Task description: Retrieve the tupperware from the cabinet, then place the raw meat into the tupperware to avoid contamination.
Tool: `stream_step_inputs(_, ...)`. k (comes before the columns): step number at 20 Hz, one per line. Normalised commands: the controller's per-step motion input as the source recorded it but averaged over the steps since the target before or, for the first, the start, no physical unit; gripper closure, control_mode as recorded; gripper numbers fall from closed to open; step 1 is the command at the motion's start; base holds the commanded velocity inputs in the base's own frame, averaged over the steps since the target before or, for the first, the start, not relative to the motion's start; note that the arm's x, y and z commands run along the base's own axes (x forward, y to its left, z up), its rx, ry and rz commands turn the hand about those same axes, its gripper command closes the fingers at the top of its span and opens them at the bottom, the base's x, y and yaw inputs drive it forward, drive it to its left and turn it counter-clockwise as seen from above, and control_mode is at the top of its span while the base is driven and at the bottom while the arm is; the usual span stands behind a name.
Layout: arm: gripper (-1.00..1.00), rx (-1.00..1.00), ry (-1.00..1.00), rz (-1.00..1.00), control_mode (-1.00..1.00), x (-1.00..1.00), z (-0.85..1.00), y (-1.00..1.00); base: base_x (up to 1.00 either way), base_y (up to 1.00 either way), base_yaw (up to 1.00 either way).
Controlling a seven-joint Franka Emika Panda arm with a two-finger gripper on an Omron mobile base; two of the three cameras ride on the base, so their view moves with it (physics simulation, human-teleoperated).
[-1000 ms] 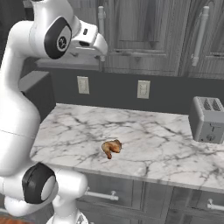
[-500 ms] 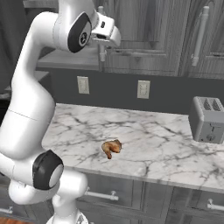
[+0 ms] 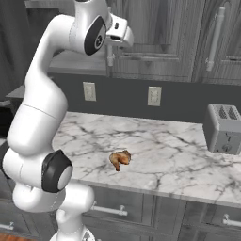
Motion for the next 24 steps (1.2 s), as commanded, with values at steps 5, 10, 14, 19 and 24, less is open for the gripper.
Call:
stream_step_inputs(5,-1.00,-0.01,-0.05,0.00,-1.00,0.48,-0.13,0.00,0.00,0.00,0.00)
stream_step_inputs(10,-1.00,-0.01,-0.02,-0.04,-1.00,0.42,-0.08,0.13,0.00,0.00,0.00)
stream_step_inputs(14,-1.00,0.00,-0.01,-0.04,-1.00,0.37,-0.05,0.12,0.00,0.00,0.00)
stream_step_inputs(19,-1.00,0.00,0.00,-0.03,-1.00,0.35,-0.05,0.05,0.00,0.00,0.00)
stream_step_inputs(24,-1.00,0.00,0.00,0.00,-1.00,0.35,-0.08,0.03,0.00,0.00,0.00)
